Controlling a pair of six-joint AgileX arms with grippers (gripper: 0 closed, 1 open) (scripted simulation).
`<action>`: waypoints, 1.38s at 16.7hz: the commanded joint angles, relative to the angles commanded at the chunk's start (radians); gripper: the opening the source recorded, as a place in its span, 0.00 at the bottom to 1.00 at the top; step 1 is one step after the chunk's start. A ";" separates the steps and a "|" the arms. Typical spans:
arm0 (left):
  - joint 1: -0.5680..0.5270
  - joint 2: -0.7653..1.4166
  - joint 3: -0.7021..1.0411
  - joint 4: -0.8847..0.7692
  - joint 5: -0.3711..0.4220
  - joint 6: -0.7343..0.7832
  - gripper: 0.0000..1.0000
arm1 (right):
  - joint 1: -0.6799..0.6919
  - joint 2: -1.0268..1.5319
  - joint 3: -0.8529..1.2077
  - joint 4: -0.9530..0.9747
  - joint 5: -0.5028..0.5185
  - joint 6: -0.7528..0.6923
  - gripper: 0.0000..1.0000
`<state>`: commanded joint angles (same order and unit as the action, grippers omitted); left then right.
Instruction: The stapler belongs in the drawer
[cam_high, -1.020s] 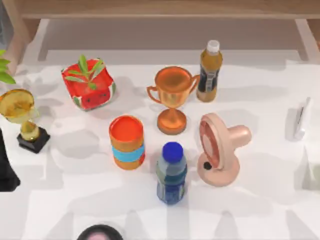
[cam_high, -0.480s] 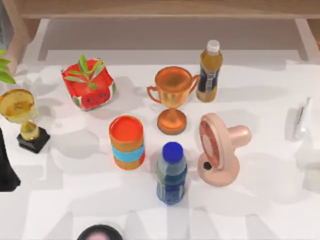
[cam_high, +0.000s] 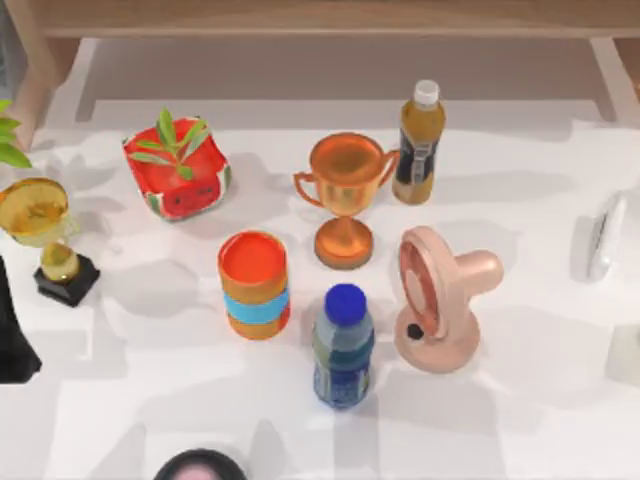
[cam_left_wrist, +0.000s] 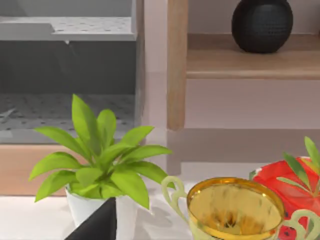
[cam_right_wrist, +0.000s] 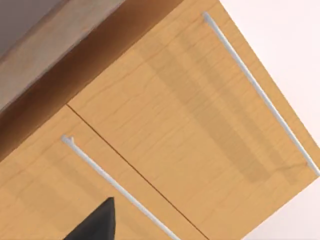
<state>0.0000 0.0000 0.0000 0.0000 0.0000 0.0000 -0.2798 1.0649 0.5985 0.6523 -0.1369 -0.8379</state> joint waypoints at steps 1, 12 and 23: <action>0.000 0.000 0.000 0.000 0.000 0.000 1.00 | -0.024 0.112 0.053 0.058 -0.018 -0.076 1.00; 0.000 0.000 0.000 0.000 0.000 0.000 1.00 | -0.173 1.123 0.460 0.510 -0.243 -0.671 1.00; 0.000 0.000 0.000 0.000 0.000 0.000 1.00 | -0.173 1.240 0.511 0.547 -0.281 -0.719 1.00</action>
<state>0.0000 0.0000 0.0000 0.0000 0.0000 0.0000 -0.4531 2.3050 1.1098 1.1994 -0.4175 -1.5574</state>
